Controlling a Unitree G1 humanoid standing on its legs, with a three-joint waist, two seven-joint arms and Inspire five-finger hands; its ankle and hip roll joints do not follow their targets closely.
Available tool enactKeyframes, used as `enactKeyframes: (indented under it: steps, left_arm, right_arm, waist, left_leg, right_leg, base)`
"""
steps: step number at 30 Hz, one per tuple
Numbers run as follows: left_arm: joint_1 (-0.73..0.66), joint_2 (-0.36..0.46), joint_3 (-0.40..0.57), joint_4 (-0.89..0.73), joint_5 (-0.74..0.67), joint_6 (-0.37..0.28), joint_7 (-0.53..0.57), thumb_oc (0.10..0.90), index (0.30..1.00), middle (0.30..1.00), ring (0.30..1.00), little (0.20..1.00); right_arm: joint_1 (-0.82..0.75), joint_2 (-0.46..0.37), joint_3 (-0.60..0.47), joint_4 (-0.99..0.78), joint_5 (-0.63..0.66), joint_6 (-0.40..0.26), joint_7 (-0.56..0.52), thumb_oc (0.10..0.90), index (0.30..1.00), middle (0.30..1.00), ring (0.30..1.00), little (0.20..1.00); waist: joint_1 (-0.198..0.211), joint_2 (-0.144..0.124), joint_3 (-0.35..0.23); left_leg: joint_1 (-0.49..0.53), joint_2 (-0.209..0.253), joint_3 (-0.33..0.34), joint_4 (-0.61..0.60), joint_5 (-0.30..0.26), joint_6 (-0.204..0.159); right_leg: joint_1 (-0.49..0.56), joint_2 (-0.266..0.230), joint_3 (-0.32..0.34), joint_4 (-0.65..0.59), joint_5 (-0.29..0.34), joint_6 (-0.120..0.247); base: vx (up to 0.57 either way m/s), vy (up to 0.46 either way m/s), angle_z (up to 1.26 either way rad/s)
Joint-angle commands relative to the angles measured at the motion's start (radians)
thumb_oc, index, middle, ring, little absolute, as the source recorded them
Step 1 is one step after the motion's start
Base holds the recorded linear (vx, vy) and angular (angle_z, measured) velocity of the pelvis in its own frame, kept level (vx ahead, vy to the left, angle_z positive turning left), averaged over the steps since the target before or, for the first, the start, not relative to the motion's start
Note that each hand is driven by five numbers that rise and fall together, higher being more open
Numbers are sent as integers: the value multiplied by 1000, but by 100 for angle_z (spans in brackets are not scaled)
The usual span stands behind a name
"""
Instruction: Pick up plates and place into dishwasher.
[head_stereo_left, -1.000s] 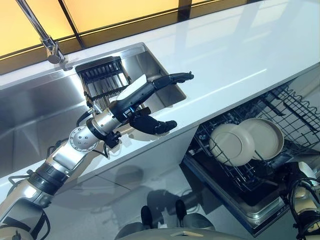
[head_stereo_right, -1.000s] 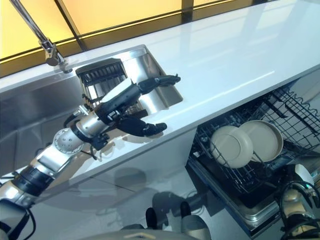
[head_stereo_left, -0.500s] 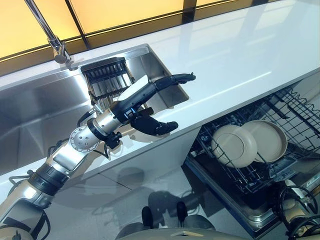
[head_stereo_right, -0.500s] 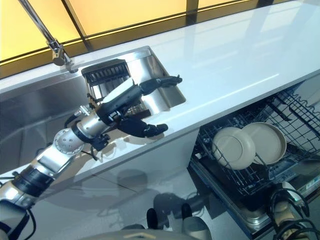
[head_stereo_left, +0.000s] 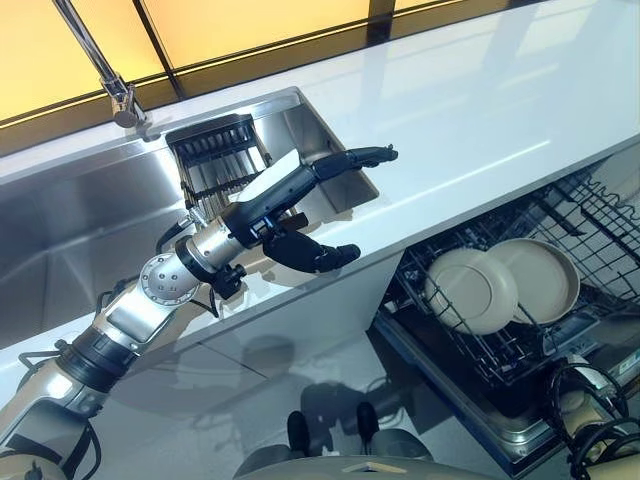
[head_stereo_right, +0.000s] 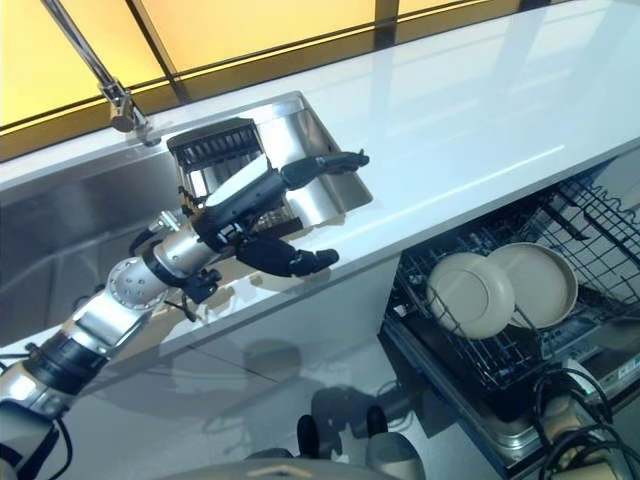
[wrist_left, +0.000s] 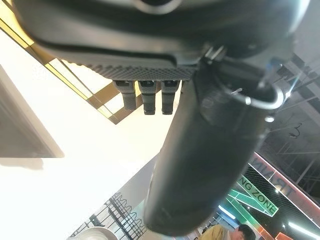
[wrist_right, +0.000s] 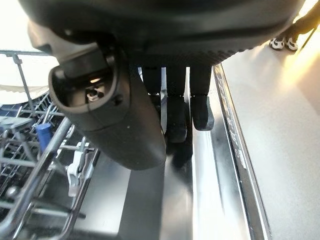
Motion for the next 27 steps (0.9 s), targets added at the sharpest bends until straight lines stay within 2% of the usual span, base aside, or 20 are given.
enactKeyframes:
  steps: [1,10,12,18,27]
  left_arm:
    - [-89,-67,46,-54,-32,-63,80,800,900,900,900,900]
    - [-101,-54,33,-24,-30,-63,107,800,900,900,900,900]
    - [-101,-51,29,-15,-33,-65,109,800,900,900,900,900]
    - [-87,-50,33,13,-36,-82,105,800,900,900,900,900]
    - [-75,-57,31,43,-26,-78,113,800,900,900,900,900]
  right_arm:
    - [-247,-16,39,-99,20,-77,-22,100,300,300,300,200]
    - [-427,-74,71,-82,31,-86,-75,100,300,300,300,200]
    - [-465,-86,78,-62,30,-105,-88,100,300,300,300,200]
    - [-507,-122,91,-63,22,-119,-53,100,300,300,300,200]
    - [-542,-109,134,-25,14,-112,6,100,300,300,300,200]
  waist:
    - [56,53,18]
    - [83,41,17]
    - [93,36,13]
    - [104,24,2]
    - [125,12,-13]
  left_leg:
    - [31,-56,-9,7,-176,43]
    - [23,-63,-31,7,-173,47]
    - [24,-66,-41,7,-172,48]
    - [26,-70,-57,7,-169,50]
    - [37,-73,-78,7,-165,52]
  right_leg:
    - [20,67,-42,11,-83,-2]
    - [18,68,-50,11,-79,-9]
    - [21,68,-54,11,-80,-11]
    - [28,69,-61,11,-83,-12]
    - [46,68,-72,11,-88,-16]
  base:
    - [0,0,0]
    - [1,3,1]
    - [20,11,10]
    - [27,9,7]
    - [42,3,9]
